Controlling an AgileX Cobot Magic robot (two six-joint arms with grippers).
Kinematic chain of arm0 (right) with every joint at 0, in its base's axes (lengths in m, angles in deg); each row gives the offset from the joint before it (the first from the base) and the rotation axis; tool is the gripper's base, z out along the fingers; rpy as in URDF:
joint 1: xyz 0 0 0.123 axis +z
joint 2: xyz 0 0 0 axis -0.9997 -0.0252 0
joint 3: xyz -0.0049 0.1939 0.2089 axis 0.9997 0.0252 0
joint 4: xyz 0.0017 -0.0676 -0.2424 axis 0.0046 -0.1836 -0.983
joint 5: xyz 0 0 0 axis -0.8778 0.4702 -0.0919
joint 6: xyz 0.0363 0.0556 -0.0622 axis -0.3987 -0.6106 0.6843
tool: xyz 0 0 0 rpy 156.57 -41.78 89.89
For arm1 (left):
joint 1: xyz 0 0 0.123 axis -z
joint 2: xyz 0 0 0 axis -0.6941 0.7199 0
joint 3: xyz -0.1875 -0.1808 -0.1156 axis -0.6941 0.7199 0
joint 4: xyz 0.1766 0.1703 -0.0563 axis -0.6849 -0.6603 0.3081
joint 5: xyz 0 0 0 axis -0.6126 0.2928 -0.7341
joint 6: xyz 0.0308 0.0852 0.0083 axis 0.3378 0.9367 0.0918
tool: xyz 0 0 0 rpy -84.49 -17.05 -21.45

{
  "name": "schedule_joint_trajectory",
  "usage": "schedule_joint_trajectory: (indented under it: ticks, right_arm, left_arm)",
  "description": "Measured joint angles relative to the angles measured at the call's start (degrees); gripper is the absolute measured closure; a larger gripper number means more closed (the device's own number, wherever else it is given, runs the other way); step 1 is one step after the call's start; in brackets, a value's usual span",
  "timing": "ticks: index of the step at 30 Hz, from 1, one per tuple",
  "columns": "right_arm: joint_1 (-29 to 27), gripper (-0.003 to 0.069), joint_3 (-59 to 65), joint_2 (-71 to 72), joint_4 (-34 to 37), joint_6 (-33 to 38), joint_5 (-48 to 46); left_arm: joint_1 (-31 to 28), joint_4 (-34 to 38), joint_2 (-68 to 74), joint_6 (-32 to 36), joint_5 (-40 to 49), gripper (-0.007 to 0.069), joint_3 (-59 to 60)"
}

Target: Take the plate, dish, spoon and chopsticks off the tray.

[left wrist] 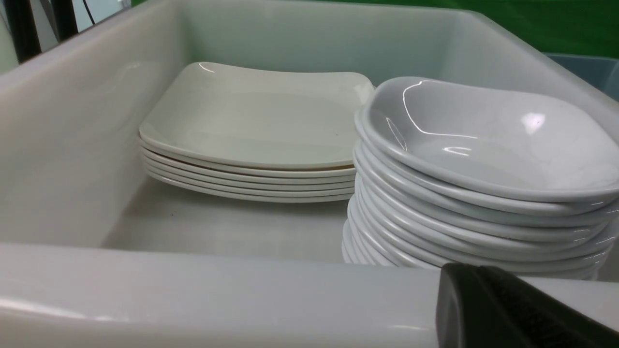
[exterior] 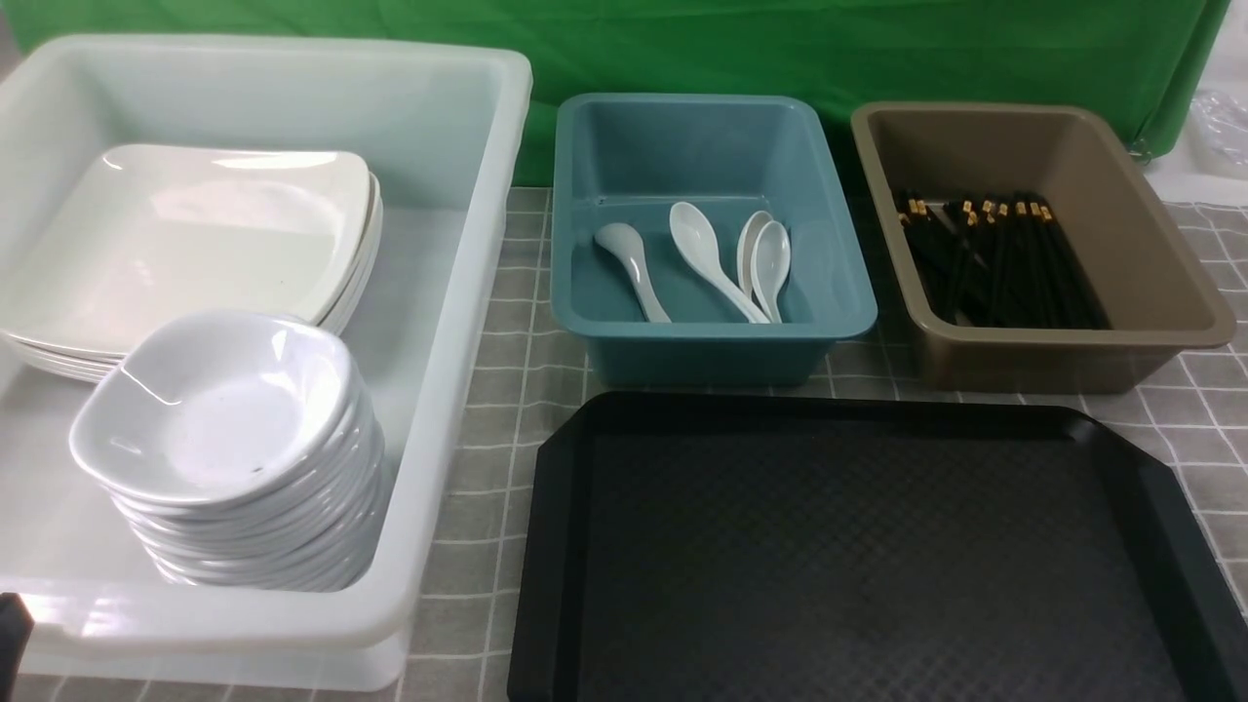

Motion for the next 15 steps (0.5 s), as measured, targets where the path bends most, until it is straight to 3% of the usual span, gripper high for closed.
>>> schedule_joint_trajectory:
  ticks: [6,15]
  right_arm:
    - [-6.09,0.0419,5.51,3.22,0.18,-0.12,-11.05]
    - [-8.69,0.0419,5.51,3.48,-0.05,3.22,-12.14]
  left_arm:
    - [0.0,0.0,0.0,0.0,0.0,0.0606,0.05]
    - [0.0,0.0,0.0,0.0,-0.05,0.0603,0.05]
